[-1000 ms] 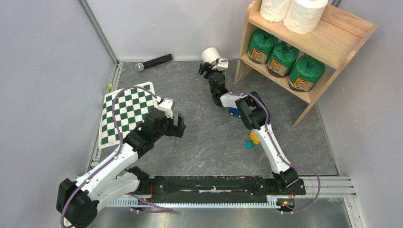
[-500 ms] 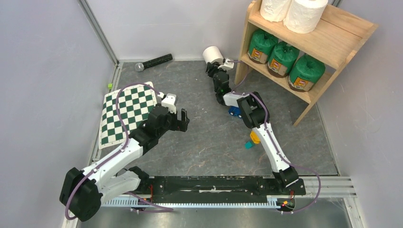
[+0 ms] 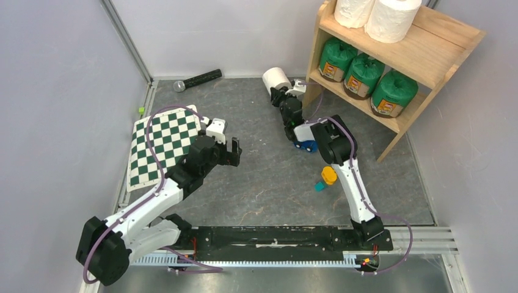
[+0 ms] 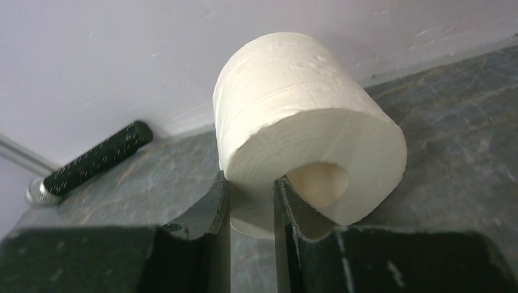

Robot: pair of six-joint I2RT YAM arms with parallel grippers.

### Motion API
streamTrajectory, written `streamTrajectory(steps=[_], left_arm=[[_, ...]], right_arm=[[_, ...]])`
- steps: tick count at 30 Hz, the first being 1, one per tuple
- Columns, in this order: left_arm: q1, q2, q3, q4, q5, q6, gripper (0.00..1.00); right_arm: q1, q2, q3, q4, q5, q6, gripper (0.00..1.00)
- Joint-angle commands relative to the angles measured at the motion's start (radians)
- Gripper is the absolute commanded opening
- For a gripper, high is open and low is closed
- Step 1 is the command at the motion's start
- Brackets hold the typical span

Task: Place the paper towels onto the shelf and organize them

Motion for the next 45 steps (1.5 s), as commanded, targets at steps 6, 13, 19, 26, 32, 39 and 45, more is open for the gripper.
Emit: streamTrajectory(steps=[6,13,19,26,32,39,45], left_arm=[[0.003,-0.159,0.045,-0.021,-0.084,0.087,1.0],[0.004,-0.262,0.063,-0.083,-0.136,0.132,1.0],[0.002,-0.34,0.055,-0.104,-0.147,0.144,1.0],[0.002,-0.388,0.067,-0.105,-0.136,0.148,1.0],[0.002,-0.397,0.121,-0.081,-0.146,0.123,1.0],[0.002,-0.326,0.207,0.084,-0.121,0.139,1.0],[0.007,-0.267,0.216,0.193,-0.116,0.172,1.0]], right_arm=[[0.101,-0.481,-0.412,0.052,-0.091,-0.107,0.0],[0.142,-0.804,-0.539,-0.38,-0.176,-0.218,0.0],[0.174,-0.981,-0.448,-0.905,-0.184,-0.311,0.0],[0.249,-1.026,-0.22,-1.476,-0.16,-0.386,0.0],[0.353,-0.992,-0.157,-1.752,-0.085,-0.413,0.0],[0.451,-0.938,-0.189,-1.819,-0.008,-0.398,0.0],[0.475,-0.874,-0.21,-1.807,0.0,-0.411,0.0]])
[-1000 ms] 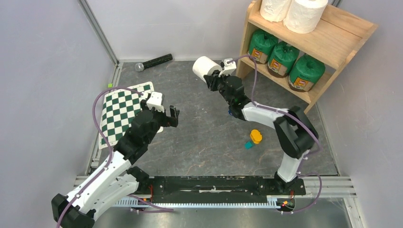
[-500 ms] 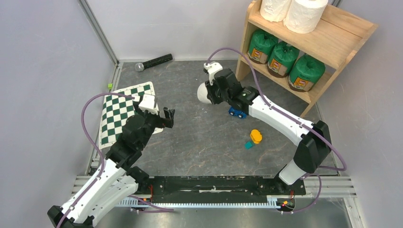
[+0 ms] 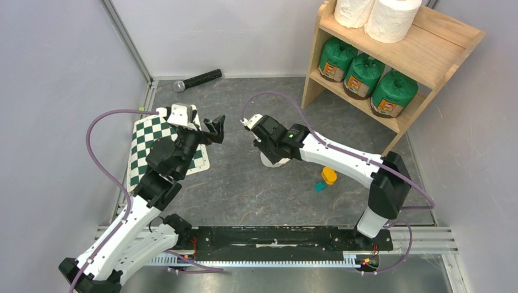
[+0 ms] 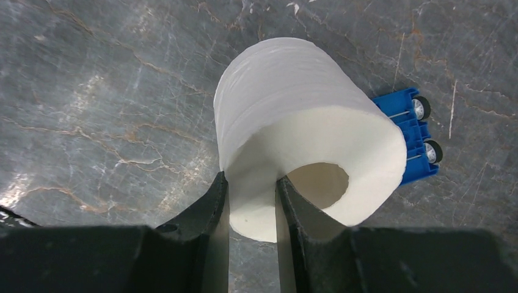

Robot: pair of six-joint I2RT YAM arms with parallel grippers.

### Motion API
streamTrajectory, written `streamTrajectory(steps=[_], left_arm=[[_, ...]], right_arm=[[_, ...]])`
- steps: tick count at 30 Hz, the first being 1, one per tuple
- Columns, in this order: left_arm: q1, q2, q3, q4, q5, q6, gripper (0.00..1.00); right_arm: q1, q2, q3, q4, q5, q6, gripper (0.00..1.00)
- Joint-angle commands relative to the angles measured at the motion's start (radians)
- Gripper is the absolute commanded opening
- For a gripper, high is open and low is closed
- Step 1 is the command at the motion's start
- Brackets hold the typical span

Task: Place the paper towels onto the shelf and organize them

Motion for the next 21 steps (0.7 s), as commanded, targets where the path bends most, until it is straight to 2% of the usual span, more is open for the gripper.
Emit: streamTrajectory(steps=[1,3,5,9,13,17,21], left_arm=[[0.011,0.029,0.02,0.123,0.004,0.048,1.0],[0.02,0.026,0.0,0.127,0.008,0.028,1.0],[0.034,0.021,-0.015,0.122,0.029,-0.001,1.0],[0.045,0.01,-0.04,0.101,0.048,-0.027,1.0],[0.052,0.037,-0.023,0.098,0.052,-0.018,1.0],[0.065,0.062,-0.023,0.092,0.074,-0.036,1.0],[0.065,0.086,-0.028,0.08,0.084,-0.044,1.0]], right_arm=[[0.008,0.037,-0.017,0.02,0.043,-0.022,0.01],[0.01,0.05,-0.032,0.035,0.041,-0.026,0.06],[0.01,0.06,-0.041,0.05,0.037,-0.025,0.14],[0.01,0.078,-0.034,0.062,0.026,-0.025,0.43],[0.01,0.057,-0.036,0.071,0.034,-0.023,0.64],[0.009,-0.017,-0.086,0.131,0.053,-0.019,0.78],[0.009,-0.151,-0.235,0.278,0.083,-0.011,0.93]])
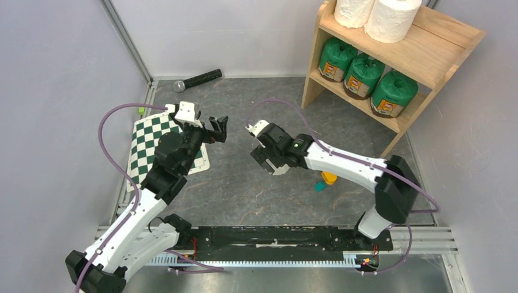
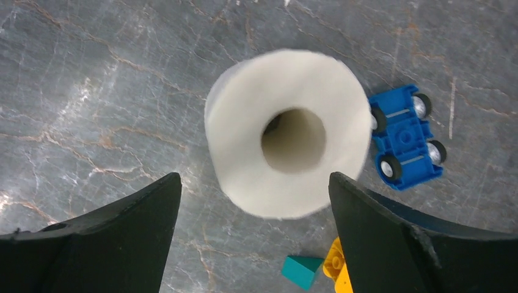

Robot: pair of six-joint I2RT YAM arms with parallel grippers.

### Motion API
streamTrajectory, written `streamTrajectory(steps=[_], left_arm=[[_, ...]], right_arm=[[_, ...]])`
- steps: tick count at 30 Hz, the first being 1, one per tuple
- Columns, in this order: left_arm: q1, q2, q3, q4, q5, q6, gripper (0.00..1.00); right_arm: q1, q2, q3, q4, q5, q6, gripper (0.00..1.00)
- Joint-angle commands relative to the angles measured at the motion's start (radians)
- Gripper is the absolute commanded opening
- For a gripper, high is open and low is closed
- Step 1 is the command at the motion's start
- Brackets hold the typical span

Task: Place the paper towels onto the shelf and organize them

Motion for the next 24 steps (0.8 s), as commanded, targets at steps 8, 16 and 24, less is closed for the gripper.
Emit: streamTrajectory(steps=[8,16,24], left_arm=[[-0.009,0.065,0.003,0.002,0.044,-0.048,1.0],[-0.029,0.126,-0.012,0.021,0.074,-0.063,1.0],[-0.072,0.222,-0.003,0.013,0.135,-0.071,0.99]], right_arm=[[0.002,-0.422,-0.516,0.551,0.042,0.04,0.98],[-0.019,-0.538,-0.816,0.943,0.009,0.03,0.98],[-0.045,-0.509,-0.872,1.047,-0.077,-0.002,0.98]])
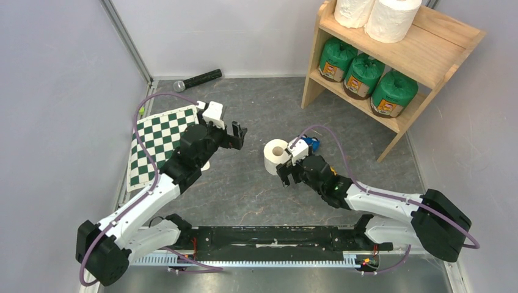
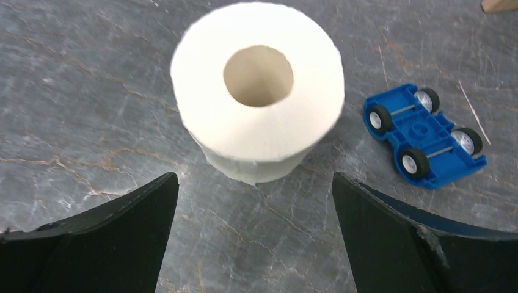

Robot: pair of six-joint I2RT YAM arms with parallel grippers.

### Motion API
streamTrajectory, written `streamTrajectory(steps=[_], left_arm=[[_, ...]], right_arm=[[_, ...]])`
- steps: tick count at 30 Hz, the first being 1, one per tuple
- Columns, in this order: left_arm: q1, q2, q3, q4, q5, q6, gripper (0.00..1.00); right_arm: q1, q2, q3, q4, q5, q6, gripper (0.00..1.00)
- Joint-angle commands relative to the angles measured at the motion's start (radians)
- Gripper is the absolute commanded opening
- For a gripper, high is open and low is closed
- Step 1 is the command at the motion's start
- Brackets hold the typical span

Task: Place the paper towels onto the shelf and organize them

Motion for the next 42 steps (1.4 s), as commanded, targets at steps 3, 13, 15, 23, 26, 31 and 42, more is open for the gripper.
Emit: streamTrajectory(steps=[3,13,15,23,26,31,42], left_arm=[[-0.022,0.051,0.015,0.003,0.041,-0.031,0.99],[-0.026,0.062,0.032,-0.019,0.027,-0.018,0.99],[-0.026,0.059,0.034,-0.024,0.02,-0.015,0.99],[-0.026,0.061,0.049,-0.052,-0.04,-0.005,0.99],[-0.025,0.061,0.055,-0.07,-0.093,-0.009,0.99],[-0.024,0.054,0.06,-0.07,-0.137,-0.004,0.99],[-0.025,0.047,0.06,-0.07,-0.152,0.006,0.99]], right_arm=[[-0.011,-0.012,-0.013,0.17,-0.057,-0.038,0.98],[-0.048,0.057,0.301,-0.212,0.017,-0.008,0.98],[-0.054,0.076,0.35,-0.274,0.039,0.006,0.97],[-0.054,0.204,0.549,-0.461,-0.098,-0.049,0.87],[-0.054,0.244,0.59,-0.497,-0.138,-0.048,0.84],[-0.054,0.32,0.67,-0.575,-0.191,-0.107,0.74],[-0.054,0.466,0.806,-0.724,-0.256,-0.163,0.64]])
